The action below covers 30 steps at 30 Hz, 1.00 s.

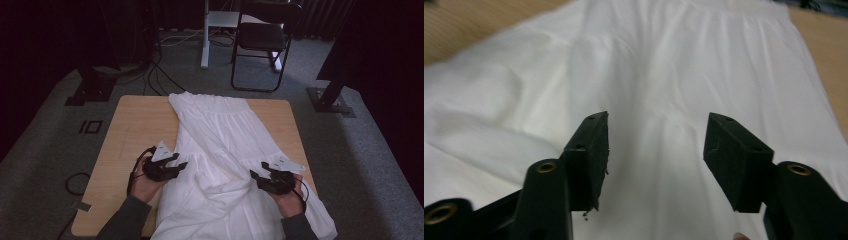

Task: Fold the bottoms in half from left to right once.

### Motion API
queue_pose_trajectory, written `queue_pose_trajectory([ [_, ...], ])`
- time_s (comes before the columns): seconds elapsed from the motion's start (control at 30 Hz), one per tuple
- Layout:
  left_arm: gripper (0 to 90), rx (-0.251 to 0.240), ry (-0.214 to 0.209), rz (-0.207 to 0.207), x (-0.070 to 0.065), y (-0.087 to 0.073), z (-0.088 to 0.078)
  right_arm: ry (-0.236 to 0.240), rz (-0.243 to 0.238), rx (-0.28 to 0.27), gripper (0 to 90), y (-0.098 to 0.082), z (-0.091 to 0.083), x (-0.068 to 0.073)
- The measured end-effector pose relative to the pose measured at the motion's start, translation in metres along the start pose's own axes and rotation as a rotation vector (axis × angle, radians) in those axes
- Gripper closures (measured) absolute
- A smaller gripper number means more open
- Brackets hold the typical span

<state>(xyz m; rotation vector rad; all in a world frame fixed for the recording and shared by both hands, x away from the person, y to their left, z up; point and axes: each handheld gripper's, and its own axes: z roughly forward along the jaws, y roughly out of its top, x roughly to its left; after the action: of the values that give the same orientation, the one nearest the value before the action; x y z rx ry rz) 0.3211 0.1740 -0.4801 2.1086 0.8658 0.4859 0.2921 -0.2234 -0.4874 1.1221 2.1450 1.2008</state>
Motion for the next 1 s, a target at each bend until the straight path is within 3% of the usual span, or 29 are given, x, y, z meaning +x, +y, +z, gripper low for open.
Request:
queue_pose_trajectory([
  [0.07,50.5,0.016,0.02,-0.003,0.002,-0.007,0.0,0.009,-0.019,-0.003,40.5,0.007,0.003,0.006],
  [0.1,50.5,0.045,0.041,-0.032,0.006,-0.023,-0.002,0.016,-0.031,-0.001,40.0,0.01,0.005,0.008],
  [0.17,48.3,0.06,0.052,-0.061,0.01,-0.036,-0.002,0.039,-0.059,0.057,38.9,0.017,0.022,0.019],
  [0.27,47.3,0.063,0.056,-0.08,0.012,-0.045,-0.002,0.048,-0.064,0.118,39.2,0.013,0.035,0.025],
  [0.3,46.8,0.069,0.053,-0.084,0.012,-0.047,-0.001,0.048,-0.056,0.181,41.8,0.006,0.045,0.027],
  [0.33,46.8,0.077,0.057,-0.082,0.011,-0.047,0.0,0.048,-0.056,0.181,41.8,0.006,0.045,0.027],
  [0.37,46.7,0.082,0.057,-0.077,0.01,-0.047,0.002,0.053,-0.048,0.205,44.8,0.004,0.049,0.027],
  [0.4,46.8,0.085,0.05,-0.074,0.009,-0.047,0.003,0.06,-0.05,0.241,58.4,0.0,0.053,0.026],
  [0.43,46.7,0.085,0.05,-0.074,0.009,-0.047,0.003,0.06,-0.05,0.241,58.4,0.0,0.053,0.026],
  [0.47,46.7,0.089,0.044,-0.05,0.004,-0.046,0.008,0.069,-0.066,0.255,73.1,-0.002,0.054,0.026],
  [0.5,46.7,0.09,0.042,-0.045,0.003,-0.045,0.009,0.075,-0.077,0.244,87.1,0.0,0.052,0.026],
  [0.67,46.6,0.082,0.02,-0.03,-0.003,-0.043,0.014,0.067,-0.101,0.163,87.5,0.017,0.034,0.026],
  [0.73,46.5,0.075,0.013,-0.029,-0.004,-0.042,0.015,0.06,-0.114,0.098,87.5,0.033,0.02,0.026],
  [0.83,46.5,0.071,0.009,-0.032,-0.005,-0.042,0.015,0.056,-0.128,0.059,87.5,0.045,0.01,0.026],
  [0.87,46.5,0.072,0.008,-0.031,-0.005,-0.042,0.015,0.048,-0.145,0.007,87.5,0.061,-0.003,0.027],
  [1.0,46.4,0.073,0.002,-0.029,-0.005,-0.042,0.014,0.033,-0.162,-0.039,87.5,0.077,-0.017,0.026],
])
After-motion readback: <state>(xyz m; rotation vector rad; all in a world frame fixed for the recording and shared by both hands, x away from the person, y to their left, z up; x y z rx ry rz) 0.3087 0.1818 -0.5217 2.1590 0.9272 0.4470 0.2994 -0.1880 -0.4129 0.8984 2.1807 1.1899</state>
